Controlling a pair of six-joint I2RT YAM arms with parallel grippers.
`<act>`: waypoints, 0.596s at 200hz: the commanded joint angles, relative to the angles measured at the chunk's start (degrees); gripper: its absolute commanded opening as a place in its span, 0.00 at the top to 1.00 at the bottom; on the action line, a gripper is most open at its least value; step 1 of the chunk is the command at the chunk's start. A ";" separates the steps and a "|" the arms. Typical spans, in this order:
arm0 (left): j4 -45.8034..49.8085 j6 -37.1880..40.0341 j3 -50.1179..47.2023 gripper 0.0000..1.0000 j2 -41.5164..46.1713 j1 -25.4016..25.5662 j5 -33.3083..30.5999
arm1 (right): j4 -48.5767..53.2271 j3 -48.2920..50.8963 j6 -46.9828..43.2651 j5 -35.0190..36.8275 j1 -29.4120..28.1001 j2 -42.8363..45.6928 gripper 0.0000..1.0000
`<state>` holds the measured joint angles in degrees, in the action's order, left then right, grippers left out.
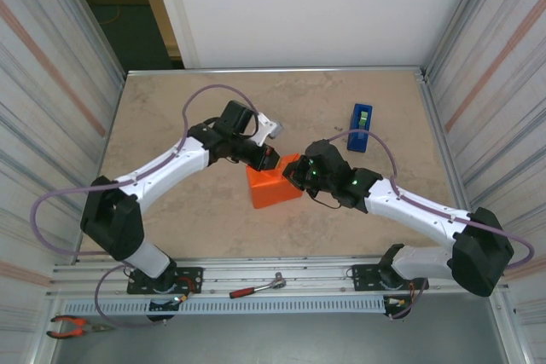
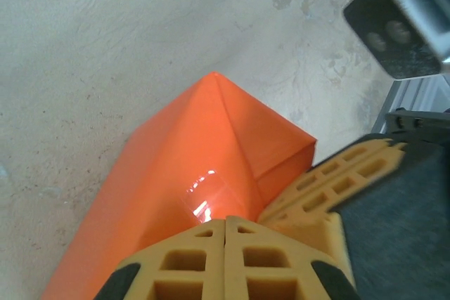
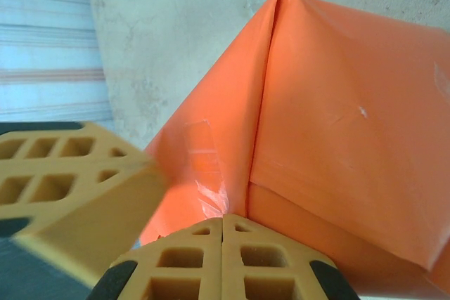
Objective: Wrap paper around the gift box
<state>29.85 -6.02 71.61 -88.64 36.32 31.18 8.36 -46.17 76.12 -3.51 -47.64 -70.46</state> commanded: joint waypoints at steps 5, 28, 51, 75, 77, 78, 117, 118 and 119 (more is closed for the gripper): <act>2.58 1.28 1.89 1.00 3.54 -0.28 1.09 | 9.09 3.11 1.14 1.03 -0.91 -1.79 1.00; 2.75 1.23 0.53 1.00 4.17 0.14 1.00 | 9.13 3.11 1.27 1.03 -0.97 -1.96 1.00; 2.58 1.31 -1.43 1.00 4.62 0.42 0.92 | 9.13 3.10 1.34 1.21 -1.08 -1.95 1.00; 2.49 1.69 -3.02 1.00 4.77 0.68 0.64 | 9.30 3.28 1.44 1.34 -1.20 -1.64 1.00; 2.50 1.71 -3.11 1.00 4.74 0.68 0.64 | 9.24 3.32 1.41 1.32 -1.16 -1.55 1.00; 2.50 1.71 -3.18 1.00 4.72 0.69 0.64 | 9.27 3.35 1.41 1.40 -1.15 -1.58 1.00; 3.47 2.66 -4.62 1.00 5.36 1.58 -0.90 | 9.25 3.70 1.62 1.55 -1.23 -1.42 1.00; 3.51 2.67 -4.67 1.00 5.39 1.57 -0.88 | 9.23 3.67 1.60 1.56 -1.27 -1.38 1.00; 3.49 2.68 -4.70 1.00 5.44 1.66 -1.00 | 9.27 3.61 1.59 1.52 -1.25 -1.37 1.00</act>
<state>31.99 -5.26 68.03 -85.43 37.28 31.18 8.19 -45.80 76.40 -2.81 -48.05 -70.08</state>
